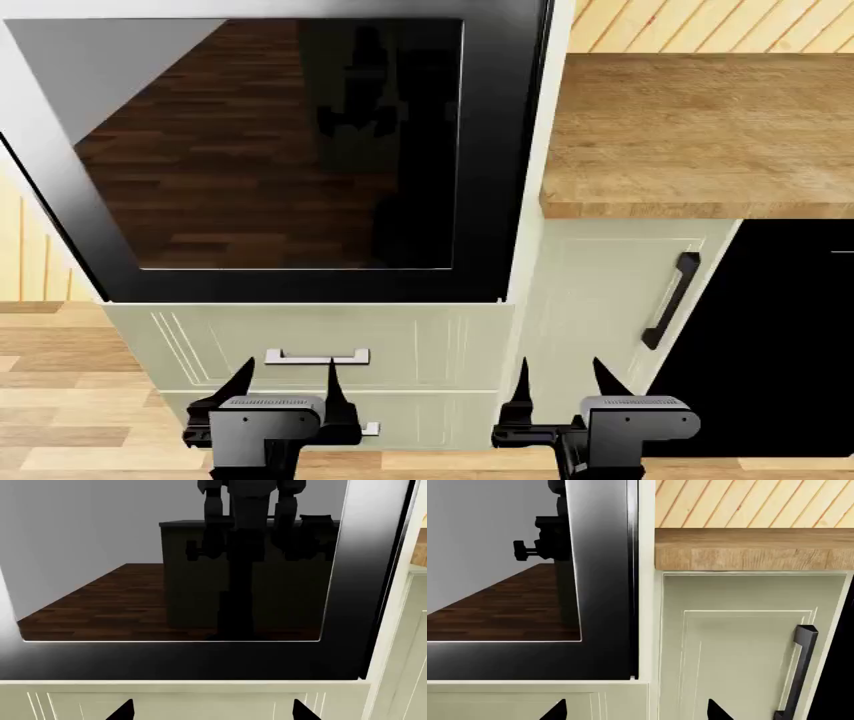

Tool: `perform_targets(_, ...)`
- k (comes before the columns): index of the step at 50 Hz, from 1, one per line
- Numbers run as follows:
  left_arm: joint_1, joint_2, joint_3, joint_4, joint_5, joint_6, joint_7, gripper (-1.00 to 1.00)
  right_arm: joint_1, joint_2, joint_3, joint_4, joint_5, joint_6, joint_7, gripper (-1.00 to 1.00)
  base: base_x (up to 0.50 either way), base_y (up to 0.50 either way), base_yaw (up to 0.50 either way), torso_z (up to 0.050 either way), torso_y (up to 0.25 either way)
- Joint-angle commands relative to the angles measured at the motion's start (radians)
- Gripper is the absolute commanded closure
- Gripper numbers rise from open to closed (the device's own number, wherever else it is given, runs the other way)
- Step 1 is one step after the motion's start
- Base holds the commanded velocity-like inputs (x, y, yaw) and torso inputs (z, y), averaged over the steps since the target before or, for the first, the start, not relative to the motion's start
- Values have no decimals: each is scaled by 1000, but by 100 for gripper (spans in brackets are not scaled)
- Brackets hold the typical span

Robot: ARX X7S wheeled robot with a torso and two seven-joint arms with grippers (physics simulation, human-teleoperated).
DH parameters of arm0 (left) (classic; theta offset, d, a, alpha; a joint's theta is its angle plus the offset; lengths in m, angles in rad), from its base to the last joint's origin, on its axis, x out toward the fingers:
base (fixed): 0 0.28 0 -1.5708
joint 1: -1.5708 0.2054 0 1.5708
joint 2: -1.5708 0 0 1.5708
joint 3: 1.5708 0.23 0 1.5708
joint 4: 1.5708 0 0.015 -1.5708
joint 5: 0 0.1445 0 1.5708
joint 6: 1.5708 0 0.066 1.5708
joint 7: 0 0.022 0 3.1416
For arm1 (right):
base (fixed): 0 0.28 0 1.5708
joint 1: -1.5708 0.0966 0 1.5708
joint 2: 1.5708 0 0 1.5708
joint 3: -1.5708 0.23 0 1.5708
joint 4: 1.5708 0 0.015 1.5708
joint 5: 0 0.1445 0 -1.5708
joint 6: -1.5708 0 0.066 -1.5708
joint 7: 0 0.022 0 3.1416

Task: Preheat the oven by turning the temperature knob.

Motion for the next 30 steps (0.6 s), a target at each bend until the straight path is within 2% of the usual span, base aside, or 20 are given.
perform_targets(1,0,-16,19,-1,-15,0,-19,-100,0,15,-19,0,15,1,21,-100,0,0,0,0,0)
perform_targets(19,-1,-60,69,-2,-60,5,-67,-100,4,62,-75,22,18,-12,97,-100,0,0,0,0,0)
perform_targets(25,33,-70,113,56,-31,26,-77,-100,-8,75,-88,-27,-7,-19,129,-100,0,0,0,0,0)
perform_targets(30,64,-72,149,156,-13,18,-87,-100,-31,75,-107,-154,-21,-20,147,-100,0,0,0,0,0)
